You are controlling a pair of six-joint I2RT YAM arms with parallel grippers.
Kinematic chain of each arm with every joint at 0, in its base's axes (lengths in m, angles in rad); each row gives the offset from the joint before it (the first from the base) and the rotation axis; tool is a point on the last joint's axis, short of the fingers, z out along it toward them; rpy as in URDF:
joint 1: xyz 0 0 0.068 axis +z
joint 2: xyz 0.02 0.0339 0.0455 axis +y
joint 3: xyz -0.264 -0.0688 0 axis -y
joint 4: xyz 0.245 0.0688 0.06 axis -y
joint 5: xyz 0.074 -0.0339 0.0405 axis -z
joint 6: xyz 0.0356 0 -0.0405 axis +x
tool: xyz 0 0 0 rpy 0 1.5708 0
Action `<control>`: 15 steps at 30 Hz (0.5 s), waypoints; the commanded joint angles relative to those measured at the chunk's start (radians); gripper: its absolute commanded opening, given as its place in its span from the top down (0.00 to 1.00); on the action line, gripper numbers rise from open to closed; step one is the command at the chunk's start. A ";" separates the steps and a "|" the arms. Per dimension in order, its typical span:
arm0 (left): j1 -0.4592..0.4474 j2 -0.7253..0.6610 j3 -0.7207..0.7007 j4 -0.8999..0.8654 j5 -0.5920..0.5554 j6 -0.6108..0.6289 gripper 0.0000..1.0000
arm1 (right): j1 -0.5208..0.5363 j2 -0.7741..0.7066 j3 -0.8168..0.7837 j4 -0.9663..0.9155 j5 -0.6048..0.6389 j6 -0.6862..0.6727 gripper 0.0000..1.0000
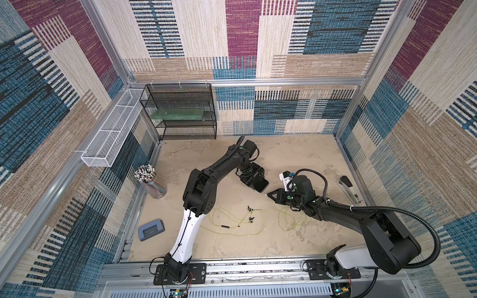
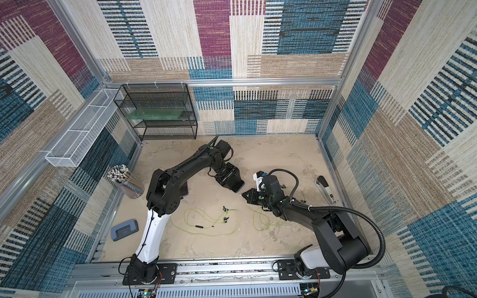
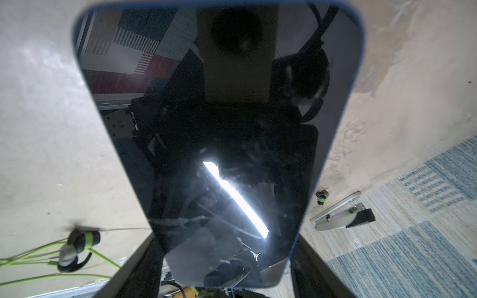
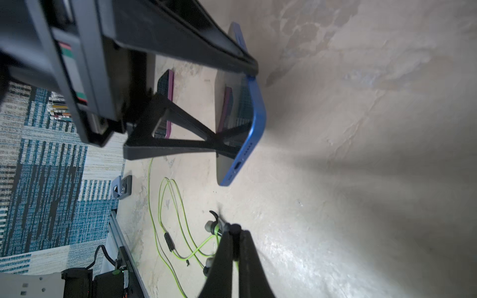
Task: Plug wired earphones into phones
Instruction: Pick up the phone at the center of the board, then insert the wired earphone into the phone.
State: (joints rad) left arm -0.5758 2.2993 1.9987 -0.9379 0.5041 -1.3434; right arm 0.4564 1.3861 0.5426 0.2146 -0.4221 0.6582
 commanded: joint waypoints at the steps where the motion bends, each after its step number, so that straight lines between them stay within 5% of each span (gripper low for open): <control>1: 0.002 -0.042 -0.054 0.130 0.067 -0.128 0.70 | 0.003 -0.029 -0.012 0.058 0.099 0.066 1.00; 5: 0.002 -0.081 -0.133 0.219 0.107 -0.202 0.78 | 0.002 -0.057 -0.016 0.051 0.160 0.087 1.00; 15: 0.003 -0.106 -0.177 0.258 0.107 -0.224 0.81 | -0.013 -0.032 -0.004 0.044 0.174 0.097 1.00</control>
State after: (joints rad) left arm -0.5743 2.2086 1.8236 -0.7151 0.5846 -1.5452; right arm 0.4458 1.3510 0.5343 0.2382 -0.2756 0.7448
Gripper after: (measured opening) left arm 0.698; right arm 0.097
